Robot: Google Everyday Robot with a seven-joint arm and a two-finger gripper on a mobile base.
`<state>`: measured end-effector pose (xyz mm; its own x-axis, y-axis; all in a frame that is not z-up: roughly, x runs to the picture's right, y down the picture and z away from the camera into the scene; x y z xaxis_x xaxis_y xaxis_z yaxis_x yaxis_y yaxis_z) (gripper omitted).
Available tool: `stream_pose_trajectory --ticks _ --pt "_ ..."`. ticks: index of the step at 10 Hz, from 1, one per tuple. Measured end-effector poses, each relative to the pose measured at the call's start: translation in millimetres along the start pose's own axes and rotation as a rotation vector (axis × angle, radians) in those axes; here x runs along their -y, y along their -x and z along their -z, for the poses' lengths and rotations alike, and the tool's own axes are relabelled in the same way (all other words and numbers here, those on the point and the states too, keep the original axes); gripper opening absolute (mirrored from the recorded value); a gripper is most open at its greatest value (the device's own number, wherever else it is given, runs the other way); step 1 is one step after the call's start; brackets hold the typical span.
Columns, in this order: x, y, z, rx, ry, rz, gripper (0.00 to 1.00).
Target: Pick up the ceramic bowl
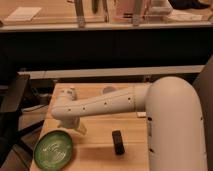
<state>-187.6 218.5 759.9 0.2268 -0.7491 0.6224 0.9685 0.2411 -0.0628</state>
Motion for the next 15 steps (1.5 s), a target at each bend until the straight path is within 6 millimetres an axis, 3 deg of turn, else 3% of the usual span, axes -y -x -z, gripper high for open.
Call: stream_pose_trajectory --ticks 3,7,10,12,15 --pt "-1 12 -8 0.054 -0.006 0.007 0.8" --pt "-12 47 -12 0.073 -0.012 -0.002 0.8" --pt "-9 35 -16 0.075 -0.011 0.012 0.78" --pt "-12 38 -16 0.074 -0.006 0.023 0.64" --pt "-11 43 -19 0.073 -0.001 0.037 0.69"
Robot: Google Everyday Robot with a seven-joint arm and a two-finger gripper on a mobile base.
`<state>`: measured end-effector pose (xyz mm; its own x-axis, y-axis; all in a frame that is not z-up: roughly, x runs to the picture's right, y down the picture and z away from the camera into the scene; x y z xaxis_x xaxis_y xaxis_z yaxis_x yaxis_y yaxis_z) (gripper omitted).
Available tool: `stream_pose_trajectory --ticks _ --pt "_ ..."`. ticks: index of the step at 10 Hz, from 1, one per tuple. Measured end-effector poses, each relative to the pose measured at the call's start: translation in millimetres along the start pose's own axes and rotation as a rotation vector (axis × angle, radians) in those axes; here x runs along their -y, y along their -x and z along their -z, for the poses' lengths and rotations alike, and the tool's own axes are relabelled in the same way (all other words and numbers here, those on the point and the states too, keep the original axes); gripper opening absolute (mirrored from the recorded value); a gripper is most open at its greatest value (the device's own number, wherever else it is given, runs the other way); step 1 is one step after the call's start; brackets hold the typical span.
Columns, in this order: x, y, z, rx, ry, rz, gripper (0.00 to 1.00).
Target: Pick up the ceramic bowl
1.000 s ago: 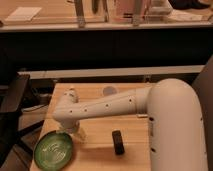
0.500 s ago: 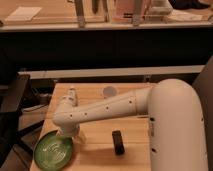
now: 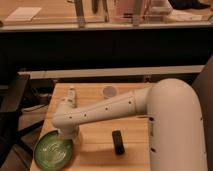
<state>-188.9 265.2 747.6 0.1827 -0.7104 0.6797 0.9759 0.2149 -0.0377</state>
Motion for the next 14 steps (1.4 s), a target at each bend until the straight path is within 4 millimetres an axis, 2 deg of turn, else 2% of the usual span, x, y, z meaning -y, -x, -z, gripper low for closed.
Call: stream_pose_trajectory --ticks 1,3,7,8,11,14 --pt "1 -4 1 -0.003 0.0 0.002 0.68" --pt "0 -3 5 -0.007 -0.001 0.006 0.54" --pt "0 -2 5 -0.012 0.004 0.011 0.11" --pt "0 -3 9 -0.012 0.006 0.01 0.04" --pt "-5 -10 37 -0.02 0.018 0.014 0.02" --pt "-7 -15 46 -0.029 0.023 0.023 0.02"
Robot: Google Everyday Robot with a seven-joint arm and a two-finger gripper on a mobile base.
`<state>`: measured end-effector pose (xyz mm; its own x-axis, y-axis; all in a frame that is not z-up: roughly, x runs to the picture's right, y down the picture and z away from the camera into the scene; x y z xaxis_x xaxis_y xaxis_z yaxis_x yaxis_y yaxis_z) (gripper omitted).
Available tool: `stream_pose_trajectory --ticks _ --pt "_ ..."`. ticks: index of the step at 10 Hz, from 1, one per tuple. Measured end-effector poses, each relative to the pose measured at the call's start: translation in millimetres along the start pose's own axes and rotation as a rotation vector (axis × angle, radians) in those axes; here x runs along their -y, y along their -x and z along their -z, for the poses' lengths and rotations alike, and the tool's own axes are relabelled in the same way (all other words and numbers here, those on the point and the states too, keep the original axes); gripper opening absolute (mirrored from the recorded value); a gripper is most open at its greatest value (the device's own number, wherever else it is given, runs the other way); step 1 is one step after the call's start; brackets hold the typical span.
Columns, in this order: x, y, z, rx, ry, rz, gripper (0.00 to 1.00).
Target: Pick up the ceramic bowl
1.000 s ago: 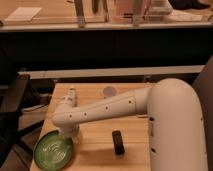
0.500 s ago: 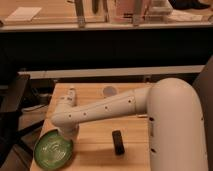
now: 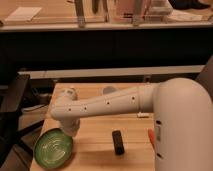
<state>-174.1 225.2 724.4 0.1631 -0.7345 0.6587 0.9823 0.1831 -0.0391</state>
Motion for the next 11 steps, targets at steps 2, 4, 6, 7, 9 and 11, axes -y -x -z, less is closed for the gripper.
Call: stream_pose_trajectory --ticks 2,4,6,7,9,11 --pt "-3 -3 6 -0.001 0.002 -0.006 0.05" --pt "-8 -6 11 -0.006 -0.004 -0.02 0.26" --pt "-8 -6 7 -0.007 -0.012 -0.019 0.43" --pt "-7 -3 -3 -0.004 -0.009 -0.005 0.56" --pt "-8 -1 -7 -0.003 -0.007 0.009 0.74" --pt "-9 -1 -7 -0.002 -0.011 0.018 0.8"
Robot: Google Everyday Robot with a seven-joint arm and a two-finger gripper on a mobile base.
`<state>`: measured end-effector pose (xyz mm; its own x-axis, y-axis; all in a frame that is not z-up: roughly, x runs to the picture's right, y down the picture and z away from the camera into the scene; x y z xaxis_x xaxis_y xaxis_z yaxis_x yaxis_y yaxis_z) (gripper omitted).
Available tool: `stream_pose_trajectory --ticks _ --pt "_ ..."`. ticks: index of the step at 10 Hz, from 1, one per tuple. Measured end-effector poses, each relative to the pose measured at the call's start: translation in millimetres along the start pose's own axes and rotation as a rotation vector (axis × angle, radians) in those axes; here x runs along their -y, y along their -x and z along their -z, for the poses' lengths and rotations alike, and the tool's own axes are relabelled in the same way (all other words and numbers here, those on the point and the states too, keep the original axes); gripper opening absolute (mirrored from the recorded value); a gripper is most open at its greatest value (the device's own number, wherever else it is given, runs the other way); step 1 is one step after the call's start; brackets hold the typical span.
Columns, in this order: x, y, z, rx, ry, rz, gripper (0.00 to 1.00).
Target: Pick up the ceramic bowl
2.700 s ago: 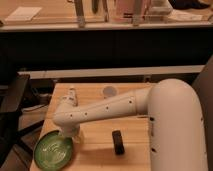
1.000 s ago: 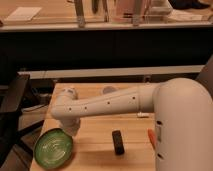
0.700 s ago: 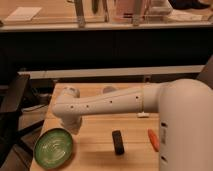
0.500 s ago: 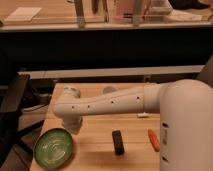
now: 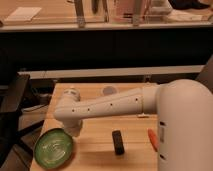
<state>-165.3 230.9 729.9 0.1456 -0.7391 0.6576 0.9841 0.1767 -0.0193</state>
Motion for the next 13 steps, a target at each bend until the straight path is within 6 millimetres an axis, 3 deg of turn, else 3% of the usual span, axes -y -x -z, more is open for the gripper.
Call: stream_pose_trajectory --ticks 13 --pt "-2 -1 -29 0.012 0.007 0.066 0.8"
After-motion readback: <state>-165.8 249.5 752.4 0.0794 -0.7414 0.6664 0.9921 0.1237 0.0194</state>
